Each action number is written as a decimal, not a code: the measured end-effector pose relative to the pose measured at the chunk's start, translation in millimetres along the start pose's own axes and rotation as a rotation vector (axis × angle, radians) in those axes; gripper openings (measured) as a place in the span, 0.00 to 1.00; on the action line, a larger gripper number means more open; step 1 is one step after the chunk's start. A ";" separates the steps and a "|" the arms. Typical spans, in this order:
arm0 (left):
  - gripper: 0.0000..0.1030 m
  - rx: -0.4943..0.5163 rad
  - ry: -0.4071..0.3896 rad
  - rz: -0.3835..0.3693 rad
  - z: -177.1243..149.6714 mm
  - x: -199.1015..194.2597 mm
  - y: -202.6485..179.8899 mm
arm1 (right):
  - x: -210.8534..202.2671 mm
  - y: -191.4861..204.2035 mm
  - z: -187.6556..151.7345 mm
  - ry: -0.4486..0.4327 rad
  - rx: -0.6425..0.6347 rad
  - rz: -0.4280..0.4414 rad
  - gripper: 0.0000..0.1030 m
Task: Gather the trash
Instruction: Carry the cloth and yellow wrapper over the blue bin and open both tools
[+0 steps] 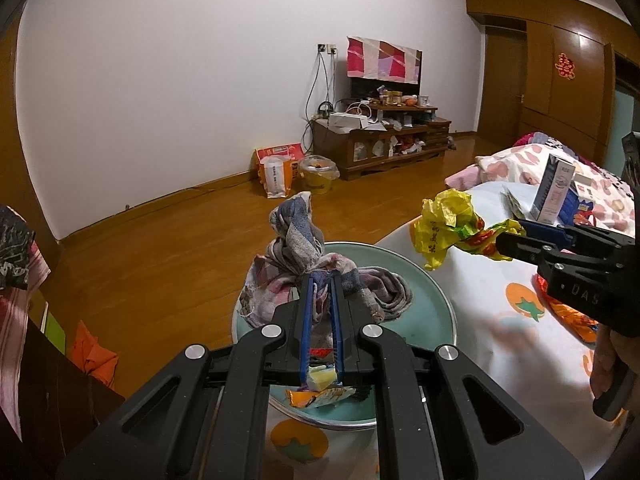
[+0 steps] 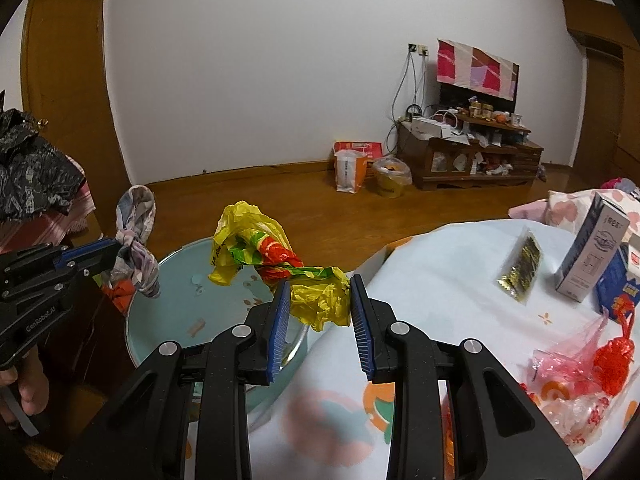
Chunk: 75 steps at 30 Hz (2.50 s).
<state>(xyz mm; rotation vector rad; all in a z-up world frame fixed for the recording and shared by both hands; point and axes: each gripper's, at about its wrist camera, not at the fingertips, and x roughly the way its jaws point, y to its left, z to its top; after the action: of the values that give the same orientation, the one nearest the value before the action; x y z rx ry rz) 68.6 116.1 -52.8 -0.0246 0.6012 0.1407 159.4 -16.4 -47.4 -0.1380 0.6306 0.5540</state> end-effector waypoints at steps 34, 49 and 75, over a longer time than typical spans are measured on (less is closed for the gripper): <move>0.09 -0.026 0.006 0.025 -0.1 2.5 9.8 | 12.9 20.9 4.9 0.015 -0.039 0.021 0.30; 0.09 -0.033 0.008 0.028 0.1 2.1 11.8 | 13.3 26.0 2.3 0.019 -0.047 0.028 0.30; 0.20 -0.043 0.015 0.022 -0.6 3.4 13.7 | 20.0 32.8 3.2 0.031 -0.060 0.042 0.37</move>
<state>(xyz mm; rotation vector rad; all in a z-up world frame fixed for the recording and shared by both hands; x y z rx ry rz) 69.1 130.0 -55.0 -0.0609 0.6134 0.1747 157.1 21.2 -55.3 -0.1906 0.6483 0.6130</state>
